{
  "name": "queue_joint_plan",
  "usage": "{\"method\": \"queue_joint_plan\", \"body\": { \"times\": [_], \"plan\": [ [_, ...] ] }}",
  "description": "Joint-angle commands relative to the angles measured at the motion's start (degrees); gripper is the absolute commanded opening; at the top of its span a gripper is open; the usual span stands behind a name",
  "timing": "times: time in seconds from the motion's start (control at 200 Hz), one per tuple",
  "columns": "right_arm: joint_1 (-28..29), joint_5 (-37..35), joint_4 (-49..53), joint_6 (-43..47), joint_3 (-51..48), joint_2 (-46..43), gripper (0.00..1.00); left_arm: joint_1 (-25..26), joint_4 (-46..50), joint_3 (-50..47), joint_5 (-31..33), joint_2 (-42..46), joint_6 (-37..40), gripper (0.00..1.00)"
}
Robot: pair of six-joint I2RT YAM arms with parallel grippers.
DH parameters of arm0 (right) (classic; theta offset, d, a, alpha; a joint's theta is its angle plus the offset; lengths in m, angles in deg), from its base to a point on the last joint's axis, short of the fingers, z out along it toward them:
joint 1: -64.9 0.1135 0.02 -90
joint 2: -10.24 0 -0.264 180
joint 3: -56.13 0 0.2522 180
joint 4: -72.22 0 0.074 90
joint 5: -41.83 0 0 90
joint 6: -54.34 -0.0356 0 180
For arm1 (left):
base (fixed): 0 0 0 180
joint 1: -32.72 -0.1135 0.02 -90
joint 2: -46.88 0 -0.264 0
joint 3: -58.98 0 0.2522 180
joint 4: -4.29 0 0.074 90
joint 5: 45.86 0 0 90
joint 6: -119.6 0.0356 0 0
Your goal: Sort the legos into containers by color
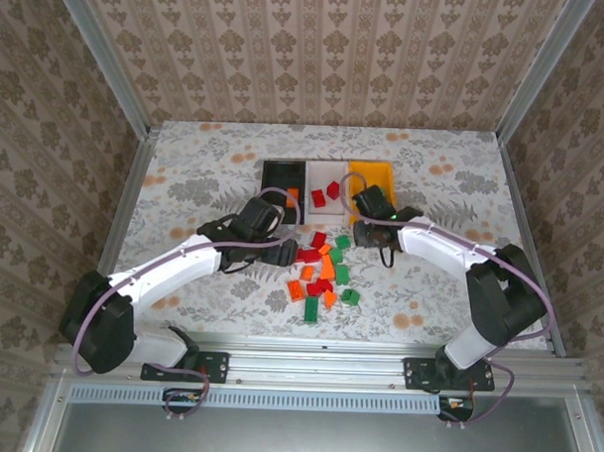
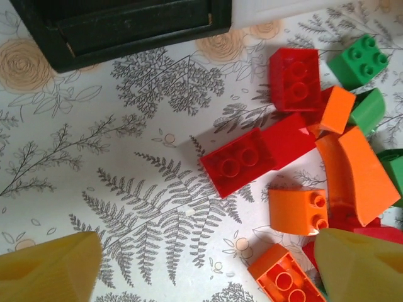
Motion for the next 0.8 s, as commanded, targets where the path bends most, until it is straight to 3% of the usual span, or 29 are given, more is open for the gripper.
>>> {"method": "queue_joint_plan", "body": {
  "times": [0.0, 0.175, 0.445, 0.67, 0.795],
  "plan": [
    [-5.2, -1.7, 1.9, 3.2, 6.0, 0.7, 0.42, -0.7, -3.9, -0.8, -1.3, 1.7, -1.6, 1.00],
    [-8.4, -0.5, 2.1, 4.6, 16.7, 7.7, 0.42, -2.3, -3.3, 2.0, -3.0, 3.3, -5.0, 1.00],
    [-9.8, 0.8, 7.9, 6.1, 32.4, 21.7, 0.44, -6.3, -5.9, 3.7, -15.6, 0.4, -16.0, 0.99],
    [-9.8, 1.3, 9.9, 6.9, 36.3, 25.8, 0.48, -6.4, -2.6, 11.6, -18.8, -5.8, -15.5, 0.98],
    [-10.3, 2.2, 9.7, 6.6, 36.4, 25.8, 0.58, -6.5, -0.2, 16.2, -19.3, -8.8, -13.7, 0.98]
  ]
}}
